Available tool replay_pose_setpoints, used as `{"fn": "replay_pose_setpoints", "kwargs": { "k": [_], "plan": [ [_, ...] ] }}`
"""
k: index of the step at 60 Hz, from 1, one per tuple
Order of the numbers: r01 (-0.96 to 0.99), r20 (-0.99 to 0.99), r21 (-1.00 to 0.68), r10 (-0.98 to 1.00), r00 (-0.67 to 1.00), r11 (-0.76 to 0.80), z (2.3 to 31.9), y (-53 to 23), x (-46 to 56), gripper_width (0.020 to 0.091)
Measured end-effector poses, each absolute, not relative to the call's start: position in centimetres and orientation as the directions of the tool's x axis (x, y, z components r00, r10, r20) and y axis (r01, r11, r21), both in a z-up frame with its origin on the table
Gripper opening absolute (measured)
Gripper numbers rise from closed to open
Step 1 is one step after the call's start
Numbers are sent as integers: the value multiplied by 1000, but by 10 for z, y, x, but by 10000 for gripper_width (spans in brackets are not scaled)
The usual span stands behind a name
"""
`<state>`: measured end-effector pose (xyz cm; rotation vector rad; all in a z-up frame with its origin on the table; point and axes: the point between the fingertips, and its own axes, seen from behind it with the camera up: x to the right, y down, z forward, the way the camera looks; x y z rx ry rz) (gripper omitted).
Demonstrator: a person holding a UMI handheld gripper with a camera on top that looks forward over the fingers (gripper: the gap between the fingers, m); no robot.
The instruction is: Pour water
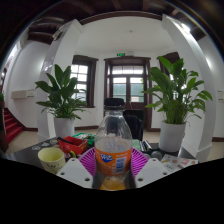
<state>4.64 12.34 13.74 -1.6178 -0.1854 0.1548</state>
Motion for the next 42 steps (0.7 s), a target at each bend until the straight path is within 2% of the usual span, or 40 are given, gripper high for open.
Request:
{"fn": "replay_pose_setpoints", "kwargs": {
  "k": [8, 9, 10, 11, 13, 14, 17, 22, 30, 42],
  "plan": [
    [34, 19, -997, 213, 977, -70, 135, 120, 46, 538],
    [32, 15, -996, 207, 978, -78, 133, 118, 47, 567],
    [30, 13, -996, 200, 980, -85, 132, 118, 48, 635],
    [30, 12, -995, 194, 981, -91, 131, 116, 50, 662],
    [30, 11, -995, 186, 982, -100, 130, 111, 52, 775],
    [28, 9, -995, 185, 983, -101, 130, 108, 52, 746],
    [20, 2, -995, 178, 984, -101, 130, 95, 52, 787],
    [8, -9, -993, 148, 989, -115, 128, 66, 55, 812],
    [-13, -28, -991, 108, 994, -134, 127, 7, 50, 816],
    [-23, -30, -988, 44, 999, -151, 141, -54, 43, 812]
  ]
}}
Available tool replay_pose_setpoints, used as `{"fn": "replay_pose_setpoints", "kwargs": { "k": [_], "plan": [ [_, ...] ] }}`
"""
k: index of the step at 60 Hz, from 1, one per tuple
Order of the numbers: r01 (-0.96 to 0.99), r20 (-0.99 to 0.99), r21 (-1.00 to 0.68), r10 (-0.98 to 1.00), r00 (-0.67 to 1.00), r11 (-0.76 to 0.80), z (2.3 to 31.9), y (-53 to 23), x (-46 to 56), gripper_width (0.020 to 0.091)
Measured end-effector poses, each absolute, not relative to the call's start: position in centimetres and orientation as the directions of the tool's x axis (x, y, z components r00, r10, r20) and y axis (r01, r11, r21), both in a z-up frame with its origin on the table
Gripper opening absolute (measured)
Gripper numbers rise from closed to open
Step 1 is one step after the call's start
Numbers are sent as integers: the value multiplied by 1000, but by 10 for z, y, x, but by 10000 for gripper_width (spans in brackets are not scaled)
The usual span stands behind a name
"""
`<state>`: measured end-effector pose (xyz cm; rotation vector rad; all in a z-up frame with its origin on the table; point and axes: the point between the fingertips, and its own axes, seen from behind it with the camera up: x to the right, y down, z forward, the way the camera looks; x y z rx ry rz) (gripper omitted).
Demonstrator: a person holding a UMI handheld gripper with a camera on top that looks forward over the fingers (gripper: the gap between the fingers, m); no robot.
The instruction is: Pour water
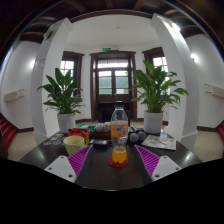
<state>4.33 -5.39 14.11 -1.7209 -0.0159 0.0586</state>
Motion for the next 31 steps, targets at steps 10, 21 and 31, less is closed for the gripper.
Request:
{"fn": "replay_pose_setpoints", "kwargs": {
  "k": [10, 21, 31],
  "plan": [
    [20, 21, -994, -2, 1000, -110, 166, -82, 43, 817],
    [28, 28, -997, 10, 1000, -77, 193, -100, 30, 812],
    [9, 8, -998, 18, 1000, -62, 206, -107, 18, 819]
  ]
}}
